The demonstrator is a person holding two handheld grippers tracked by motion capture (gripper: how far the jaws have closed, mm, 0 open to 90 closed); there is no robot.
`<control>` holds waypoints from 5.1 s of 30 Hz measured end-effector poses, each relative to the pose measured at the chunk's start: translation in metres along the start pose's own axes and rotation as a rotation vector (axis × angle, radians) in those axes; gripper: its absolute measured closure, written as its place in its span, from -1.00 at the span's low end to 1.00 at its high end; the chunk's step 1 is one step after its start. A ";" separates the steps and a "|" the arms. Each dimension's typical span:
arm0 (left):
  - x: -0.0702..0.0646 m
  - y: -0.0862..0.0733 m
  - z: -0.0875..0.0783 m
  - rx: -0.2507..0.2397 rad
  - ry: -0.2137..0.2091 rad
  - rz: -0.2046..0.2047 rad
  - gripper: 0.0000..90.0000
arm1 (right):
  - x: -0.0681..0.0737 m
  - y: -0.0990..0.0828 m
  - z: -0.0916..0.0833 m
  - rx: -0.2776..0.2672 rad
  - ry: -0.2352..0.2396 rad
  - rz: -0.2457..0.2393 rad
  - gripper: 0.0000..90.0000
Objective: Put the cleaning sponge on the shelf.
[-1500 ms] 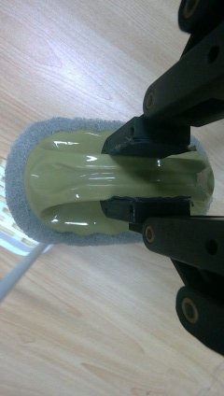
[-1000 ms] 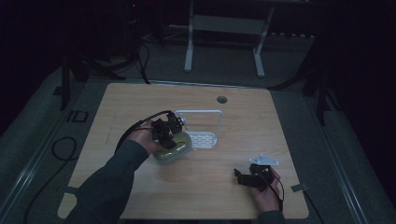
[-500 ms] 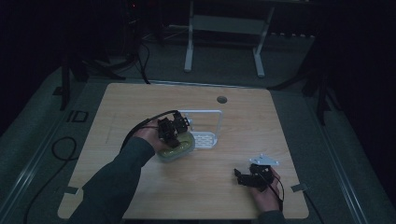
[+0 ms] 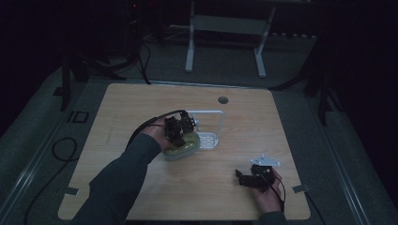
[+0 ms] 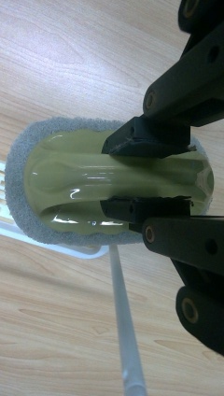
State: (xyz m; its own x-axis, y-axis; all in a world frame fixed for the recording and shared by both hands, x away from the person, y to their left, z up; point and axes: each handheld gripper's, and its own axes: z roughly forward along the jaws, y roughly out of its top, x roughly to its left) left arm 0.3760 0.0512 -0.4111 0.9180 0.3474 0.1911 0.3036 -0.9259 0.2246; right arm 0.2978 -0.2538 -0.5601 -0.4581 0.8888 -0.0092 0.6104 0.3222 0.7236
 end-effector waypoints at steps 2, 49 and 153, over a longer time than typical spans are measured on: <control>0.000 0.000 0.000 -0.001 0.000 0.001 0.59 | 0.000 0.000 0.000 0.000 0.000 0.000 -0.69; 0.004 0.026 0.023 0.001 -0.015 0.181 0.59 | 0.000 0.000 0.000 0.000 0.002 0.000 -0.69; 0.004 0.058 0.062 0.014 0.109 0.371 0.58 | 0.001 -0.001 -0.001 0.000 0.005 -0.004 -0.69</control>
State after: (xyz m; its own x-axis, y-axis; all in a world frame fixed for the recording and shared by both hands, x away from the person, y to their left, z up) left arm 0.4129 -0.0108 -0.4560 0.9340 0.0009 0.3572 -0.0404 -0.9933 0.1082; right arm 0.2967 -0.2538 -0.5602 -0.4639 0.8858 -0.0088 0.6086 0.3260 0.7234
